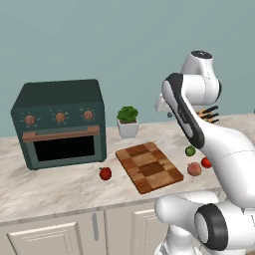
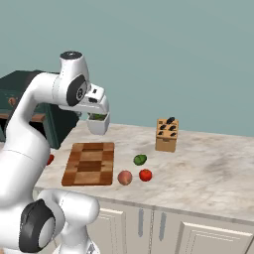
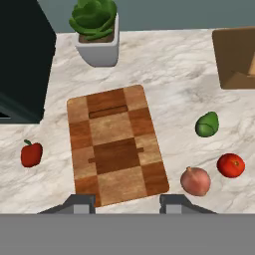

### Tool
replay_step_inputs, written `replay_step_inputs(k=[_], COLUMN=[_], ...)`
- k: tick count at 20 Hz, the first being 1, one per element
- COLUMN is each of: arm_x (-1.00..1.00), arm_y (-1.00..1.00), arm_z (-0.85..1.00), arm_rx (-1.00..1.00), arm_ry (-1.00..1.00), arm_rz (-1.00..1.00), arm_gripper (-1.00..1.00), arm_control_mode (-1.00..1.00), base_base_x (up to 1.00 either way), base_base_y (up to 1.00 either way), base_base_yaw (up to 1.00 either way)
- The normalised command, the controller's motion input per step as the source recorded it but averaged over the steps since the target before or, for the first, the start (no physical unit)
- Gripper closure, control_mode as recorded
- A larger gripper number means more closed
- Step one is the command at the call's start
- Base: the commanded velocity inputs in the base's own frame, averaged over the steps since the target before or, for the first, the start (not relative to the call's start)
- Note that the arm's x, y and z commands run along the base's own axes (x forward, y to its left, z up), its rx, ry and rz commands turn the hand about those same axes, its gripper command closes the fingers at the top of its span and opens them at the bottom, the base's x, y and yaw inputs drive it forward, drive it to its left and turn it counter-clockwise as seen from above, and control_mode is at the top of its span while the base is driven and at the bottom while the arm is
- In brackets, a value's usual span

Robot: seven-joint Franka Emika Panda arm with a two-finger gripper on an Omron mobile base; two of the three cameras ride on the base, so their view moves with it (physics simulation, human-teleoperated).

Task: Place the avocado, onion, tomato, and bell pepper on the cutting board.

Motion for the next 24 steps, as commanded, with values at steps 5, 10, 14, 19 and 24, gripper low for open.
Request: replay_step_inputs(k=[5,10,14,19,24], arm_x=[-0.08,-0.24,-0.25,-0.06,0.0], arm_y=[0.0,0.28,0.16,0.38,0.6], arm_z=[-0.01,-0.16,-0.32,-0.3,-0.31], arm_rx=[-0.01,-0.06,-0.04,-0.01,-0.04], arm_ry=[0.0,0.0,0.03,0.06,0.11], arm_rz=[0.0,-0.02,0.0,0.01,0.0], arm_gripper=[-1.0,-1.0,-1.0,-1.0,-1.0], arm_control_mode=[-1.0,-1.0,-1.0,-1.0,-1.0], base_base_x=[0.0,0.0,0.0,0.0,0.0], base_base_y=[0.0,0.0,0.0,0.0,0.0], base_base_yaw=[0.0,0.0,0.0,0.0,0.0])
